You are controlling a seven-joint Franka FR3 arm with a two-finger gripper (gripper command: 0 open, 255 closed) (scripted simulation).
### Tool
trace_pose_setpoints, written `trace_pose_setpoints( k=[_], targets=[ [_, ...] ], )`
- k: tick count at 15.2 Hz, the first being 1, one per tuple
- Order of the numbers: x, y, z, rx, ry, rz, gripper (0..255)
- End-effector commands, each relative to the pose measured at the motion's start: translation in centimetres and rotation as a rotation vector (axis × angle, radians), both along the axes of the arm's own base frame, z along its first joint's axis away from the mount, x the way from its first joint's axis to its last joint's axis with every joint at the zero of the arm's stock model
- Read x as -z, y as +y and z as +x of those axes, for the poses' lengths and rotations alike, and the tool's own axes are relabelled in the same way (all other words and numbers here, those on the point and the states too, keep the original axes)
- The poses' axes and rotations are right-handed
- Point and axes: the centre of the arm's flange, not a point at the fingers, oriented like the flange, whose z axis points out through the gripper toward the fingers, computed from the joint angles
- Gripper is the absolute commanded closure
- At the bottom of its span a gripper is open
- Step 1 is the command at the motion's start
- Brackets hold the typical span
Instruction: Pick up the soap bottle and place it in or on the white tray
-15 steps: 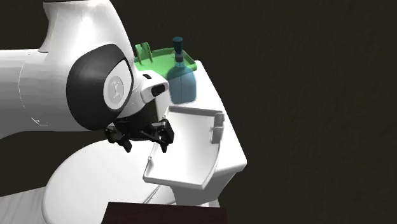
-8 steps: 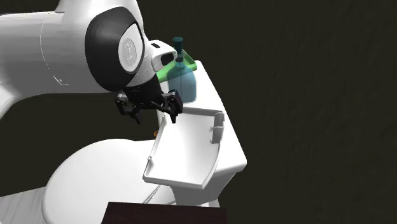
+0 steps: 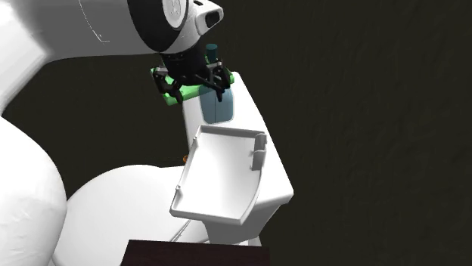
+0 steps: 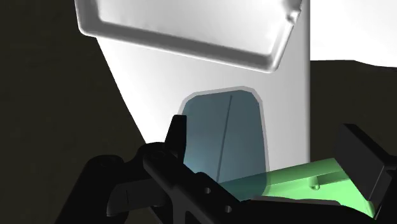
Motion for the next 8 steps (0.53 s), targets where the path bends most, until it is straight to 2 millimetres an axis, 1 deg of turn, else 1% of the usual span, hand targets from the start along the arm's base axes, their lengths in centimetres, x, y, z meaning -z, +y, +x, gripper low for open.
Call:
trace_pose_setpoints(
  k=[1, 6, 7, 8],
  targets=[
    [-1.5, -0.5, 1.5, -0.006, -0.035, -0.008, 0],
    [-5.3, -1.5, 5.1, -0.020, -0.121, -0.026, 0],
    [-5.4, -1.5, 5.2, -0.020, -0.122, -0.026, 0],
    [-4.9, -1.6, 5.3, -0.020, -0.122, -0.026, 0]
  ],
)
